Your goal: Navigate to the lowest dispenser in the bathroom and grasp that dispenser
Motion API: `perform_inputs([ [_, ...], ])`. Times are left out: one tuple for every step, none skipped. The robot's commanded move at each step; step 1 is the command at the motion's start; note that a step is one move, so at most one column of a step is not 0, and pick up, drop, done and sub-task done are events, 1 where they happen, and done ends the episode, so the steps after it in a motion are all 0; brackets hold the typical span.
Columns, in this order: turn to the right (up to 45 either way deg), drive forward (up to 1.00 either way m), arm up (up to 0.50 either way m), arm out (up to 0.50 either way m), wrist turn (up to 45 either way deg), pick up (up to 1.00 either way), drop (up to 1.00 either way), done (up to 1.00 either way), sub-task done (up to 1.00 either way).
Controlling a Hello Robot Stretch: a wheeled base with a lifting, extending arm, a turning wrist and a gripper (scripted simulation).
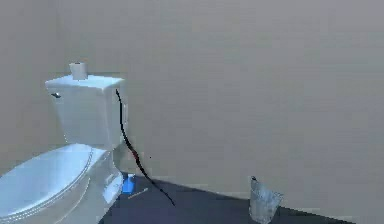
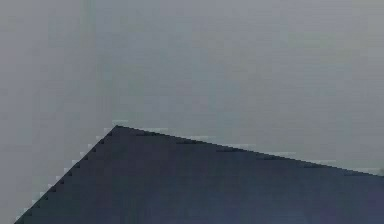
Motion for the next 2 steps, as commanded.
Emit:
perform_inputs([
  [0.0,0.75,0.0,0.0,0.0,0.0,0.0,0.0,0.0],
  [-45.0,0.0,0.0,0.0,0.0,0.0,0.0,0.0,0.0],
])
